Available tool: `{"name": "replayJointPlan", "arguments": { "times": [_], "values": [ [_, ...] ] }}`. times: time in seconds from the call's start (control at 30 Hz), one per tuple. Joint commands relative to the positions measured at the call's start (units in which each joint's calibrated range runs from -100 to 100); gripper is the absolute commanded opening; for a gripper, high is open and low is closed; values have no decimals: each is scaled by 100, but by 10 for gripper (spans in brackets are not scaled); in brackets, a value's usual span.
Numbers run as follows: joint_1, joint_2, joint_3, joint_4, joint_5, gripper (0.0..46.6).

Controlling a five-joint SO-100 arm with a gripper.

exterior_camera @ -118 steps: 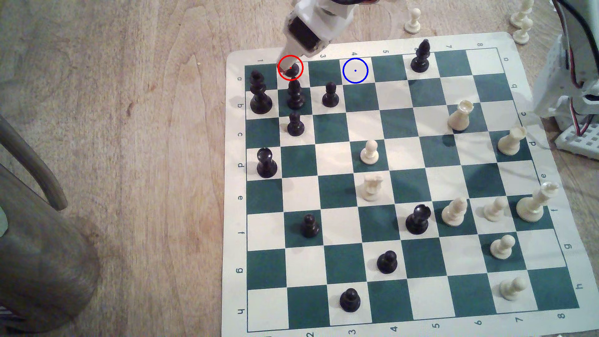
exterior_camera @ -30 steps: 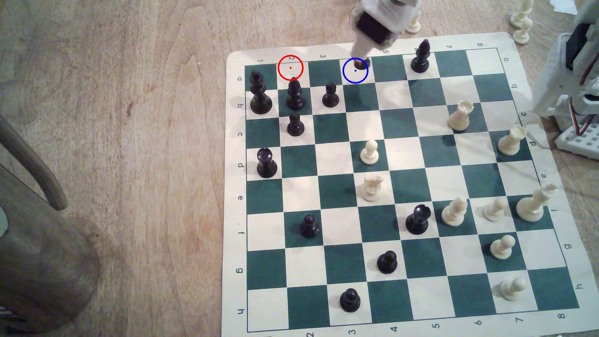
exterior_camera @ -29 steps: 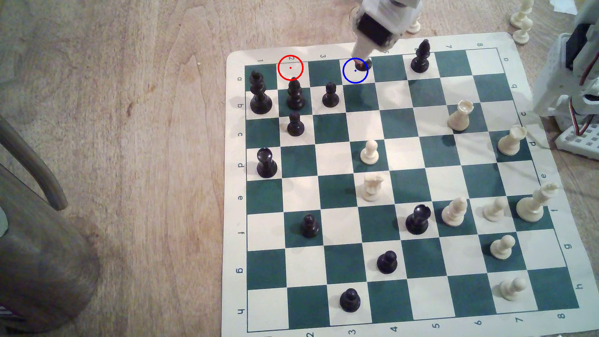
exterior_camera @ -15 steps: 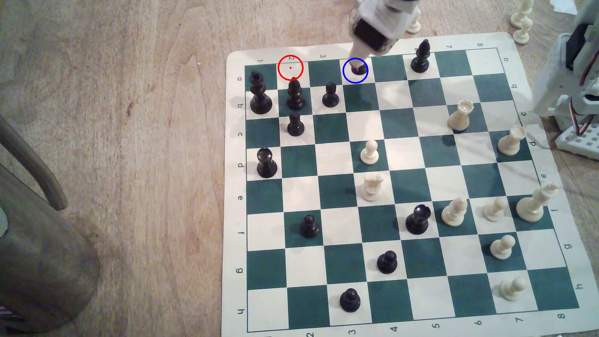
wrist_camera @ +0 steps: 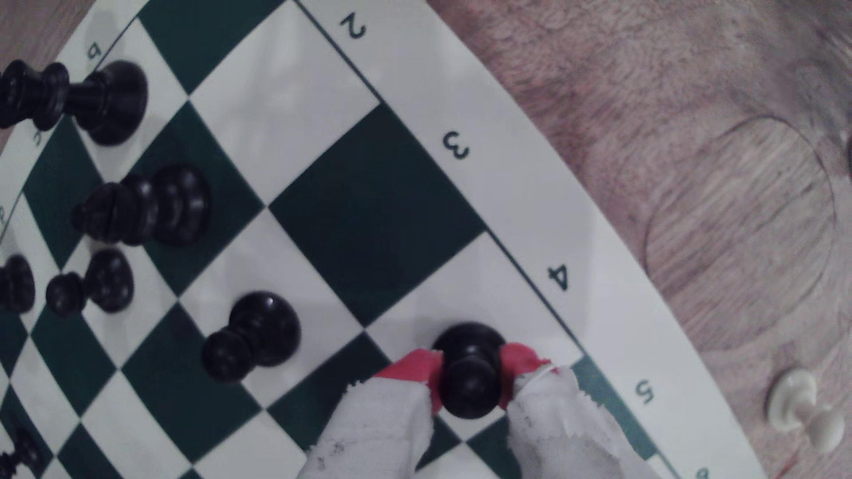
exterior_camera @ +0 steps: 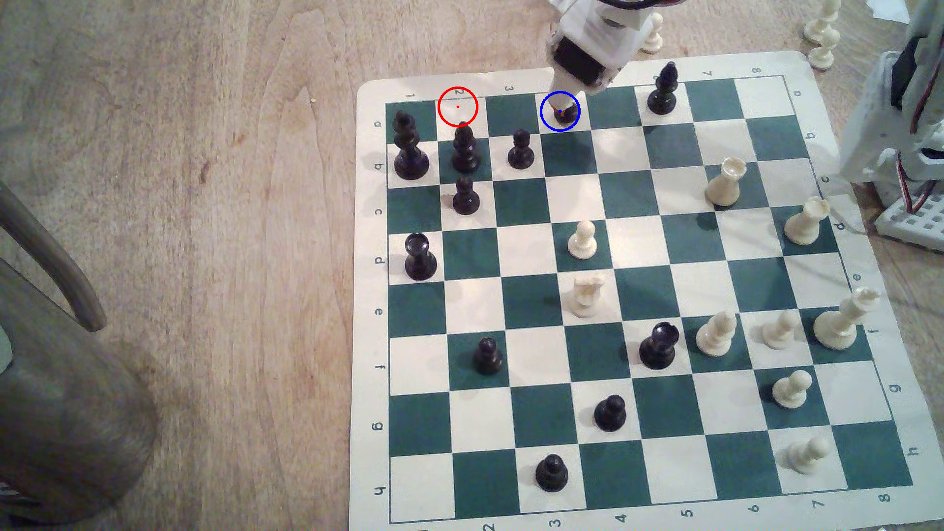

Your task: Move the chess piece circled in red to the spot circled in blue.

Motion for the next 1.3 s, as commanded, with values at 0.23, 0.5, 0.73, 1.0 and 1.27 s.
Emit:
{"name": "replayJointPlan", "arguments": {
  "times": [0.23, 0.5, 0.73, 1.0, 1.27],
  "values": [
    [55, 41, -196, -137, 29, 9],
    [62, 24, -151, -195, 29, 166],
    [125, -375, 185, -506, -15, 224],
    [172, -1419, 747, -457, -20, 239],
    [-55, -2981, 1590, 84, 5, 236]
  ]
}}
